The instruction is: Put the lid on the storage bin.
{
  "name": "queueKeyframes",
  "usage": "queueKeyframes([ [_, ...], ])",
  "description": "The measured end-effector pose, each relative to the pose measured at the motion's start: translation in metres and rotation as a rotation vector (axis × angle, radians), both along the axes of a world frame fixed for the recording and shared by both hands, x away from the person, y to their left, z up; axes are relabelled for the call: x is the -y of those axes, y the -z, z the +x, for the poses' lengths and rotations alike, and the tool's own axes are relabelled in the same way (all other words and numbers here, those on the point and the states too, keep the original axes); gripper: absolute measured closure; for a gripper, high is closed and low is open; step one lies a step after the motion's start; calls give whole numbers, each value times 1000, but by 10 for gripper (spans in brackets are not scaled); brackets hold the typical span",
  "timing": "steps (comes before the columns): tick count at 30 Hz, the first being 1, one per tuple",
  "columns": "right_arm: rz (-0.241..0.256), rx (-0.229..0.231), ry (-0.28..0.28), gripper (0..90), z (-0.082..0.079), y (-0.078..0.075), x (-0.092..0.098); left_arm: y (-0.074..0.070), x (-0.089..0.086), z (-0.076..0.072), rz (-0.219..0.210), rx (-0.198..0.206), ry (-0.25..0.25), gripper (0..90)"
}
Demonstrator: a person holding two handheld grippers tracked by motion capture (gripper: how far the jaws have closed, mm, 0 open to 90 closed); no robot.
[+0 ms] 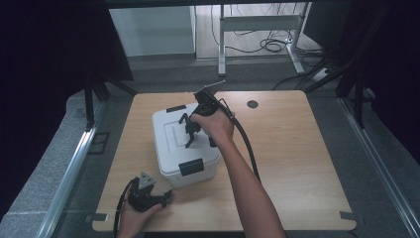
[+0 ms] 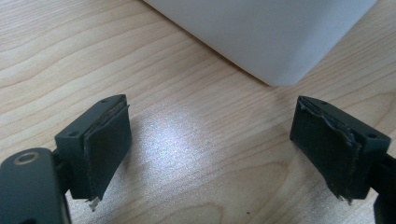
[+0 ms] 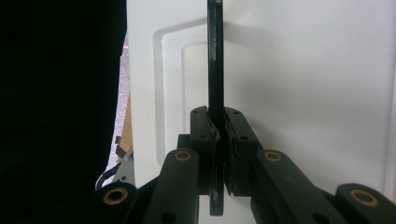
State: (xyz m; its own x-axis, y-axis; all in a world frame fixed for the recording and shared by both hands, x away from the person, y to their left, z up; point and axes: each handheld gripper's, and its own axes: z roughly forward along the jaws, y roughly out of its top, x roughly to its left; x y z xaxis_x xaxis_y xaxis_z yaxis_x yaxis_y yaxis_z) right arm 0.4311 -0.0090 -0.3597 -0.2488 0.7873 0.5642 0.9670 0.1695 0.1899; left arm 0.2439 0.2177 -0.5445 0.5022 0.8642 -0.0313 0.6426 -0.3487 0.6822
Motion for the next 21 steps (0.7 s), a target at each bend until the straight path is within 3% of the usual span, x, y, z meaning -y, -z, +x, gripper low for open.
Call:
queueKeyframes([
  [5, 11, 18, -25, 771, -1, -2, 2, 0, 0, 0, 0, 0, 0, 124],
  [8, 43, 42, -51, 702, -4, -5, 4, 0, 0, 0, 0, 0, 2, 123],
  [21, 88, 131, -68, 631, -15, -12, 32, 0, 0, 0, -2, 1, 1, 123],
])
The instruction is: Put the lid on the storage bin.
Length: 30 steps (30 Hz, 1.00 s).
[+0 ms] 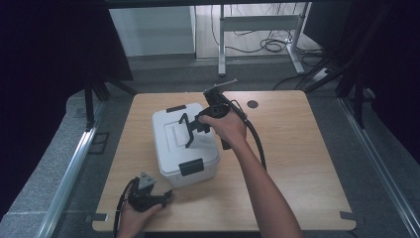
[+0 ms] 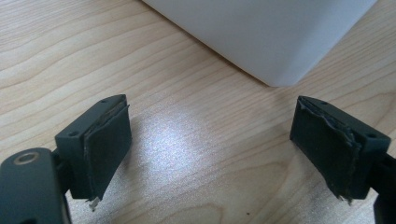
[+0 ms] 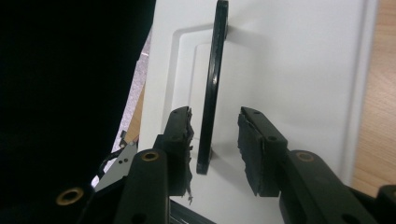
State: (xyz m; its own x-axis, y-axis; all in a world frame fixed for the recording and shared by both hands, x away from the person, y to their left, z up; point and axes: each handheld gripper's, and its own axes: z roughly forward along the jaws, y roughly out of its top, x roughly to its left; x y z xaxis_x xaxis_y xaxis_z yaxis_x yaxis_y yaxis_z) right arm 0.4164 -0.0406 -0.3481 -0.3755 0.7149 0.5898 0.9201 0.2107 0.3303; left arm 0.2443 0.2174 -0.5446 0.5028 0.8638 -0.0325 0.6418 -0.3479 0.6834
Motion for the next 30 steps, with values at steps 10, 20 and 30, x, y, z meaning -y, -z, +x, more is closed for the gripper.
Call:
queueKeyframes([
  [10, 41, 42, 25, 611, -11, -3, 28, 0, 0, 0, 1, -1, 0, 124],
  [20, 61, 34, 28, 598, -17, 10, 43, 0, 0, 0, 2, -2, 2, 124],
  [30, 84, 26, 12, 599, -30, 25, 54, 0, 0, 0, 0, -1, 0, 124],
])
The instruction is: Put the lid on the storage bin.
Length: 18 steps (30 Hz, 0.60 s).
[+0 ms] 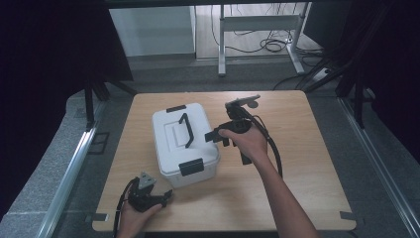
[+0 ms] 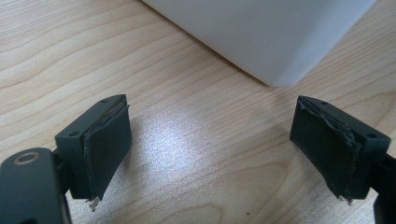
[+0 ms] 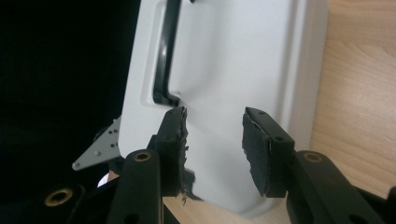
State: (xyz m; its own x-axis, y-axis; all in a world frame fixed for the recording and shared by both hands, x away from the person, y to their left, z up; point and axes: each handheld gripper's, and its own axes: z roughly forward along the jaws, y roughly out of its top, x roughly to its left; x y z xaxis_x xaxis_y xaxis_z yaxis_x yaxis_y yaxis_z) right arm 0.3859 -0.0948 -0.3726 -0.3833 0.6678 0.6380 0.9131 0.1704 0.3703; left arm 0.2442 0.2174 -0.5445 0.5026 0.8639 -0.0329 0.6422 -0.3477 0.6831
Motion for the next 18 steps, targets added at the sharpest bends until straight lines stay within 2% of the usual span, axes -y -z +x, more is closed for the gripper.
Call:
queueKeyframes([
  [12, 17, -27, 22, 599, -13, 29, 29, 0, 0, 0, 0, 1, -1, 124],
  [18, 18, -29, 28, 597, -21, 38, 39, 0, 0, 0, 0, 2, -1, 124],
])
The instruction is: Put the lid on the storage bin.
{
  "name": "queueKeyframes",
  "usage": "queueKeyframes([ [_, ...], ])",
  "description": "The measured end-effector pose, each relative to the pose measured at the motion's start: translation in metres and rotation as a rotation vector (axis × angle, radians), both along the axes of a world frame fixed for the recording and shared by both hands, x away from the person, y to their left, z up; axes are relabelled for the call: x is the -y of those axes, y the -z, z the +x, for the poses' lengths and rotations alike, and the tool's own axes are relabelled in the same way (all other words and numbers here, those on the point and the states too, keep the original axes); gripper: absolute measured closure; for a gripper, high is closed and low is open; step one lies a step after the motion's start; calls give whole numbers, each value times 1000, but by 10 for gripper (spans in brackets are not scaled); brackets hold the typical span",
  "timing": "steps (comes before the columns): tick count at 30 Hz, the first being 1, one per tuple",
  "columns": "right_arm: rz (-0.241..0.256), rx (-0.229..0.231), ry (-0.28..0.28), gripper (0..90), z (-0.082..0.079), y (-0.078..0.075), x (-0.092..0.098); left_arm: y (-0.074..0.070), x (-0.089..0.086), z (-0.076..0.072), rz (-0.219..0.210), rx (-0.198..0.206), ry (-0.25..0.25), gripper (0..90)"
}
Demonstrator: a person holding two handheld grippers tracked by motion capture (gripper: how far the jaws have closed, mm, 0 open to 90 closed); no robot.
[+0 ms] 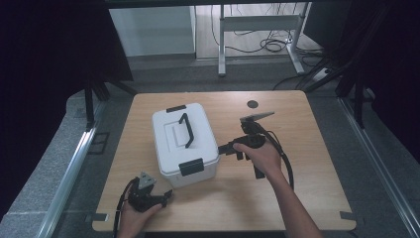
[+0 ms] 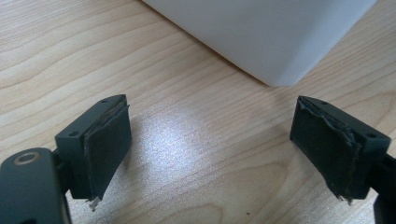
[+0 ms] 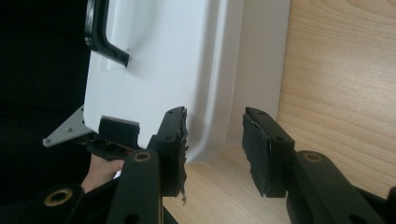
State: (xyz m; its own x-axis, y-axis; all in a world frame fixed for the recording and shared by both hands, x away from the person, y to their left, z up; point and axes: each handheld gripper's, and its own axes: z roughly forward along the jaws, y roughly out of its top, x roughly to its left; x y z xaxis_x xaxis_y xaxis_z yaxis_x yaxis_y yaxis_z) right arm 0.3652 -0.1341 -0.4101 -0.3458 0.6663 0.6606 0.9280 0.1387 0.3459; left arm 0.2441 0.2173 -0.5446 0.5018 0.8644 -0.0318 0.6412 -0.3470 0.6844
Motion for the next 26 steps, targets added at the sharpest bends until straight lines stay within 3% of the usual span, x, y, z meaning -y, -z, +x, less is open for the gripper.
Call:
queueKeyframes([
  [14, 13, -4, 24, 584, -16, 24, 21, 0, 0, 0, 1, -1, 2, 124],
  [20, 36, -5, 53, 555, -23, 42, 35, 0, 0, 0, 1, -1, 2, 124],
  [26, 42, 19, 76, 532, -23, 41, 43, 0, 0, 0, 2, -1, 2, 124],
])
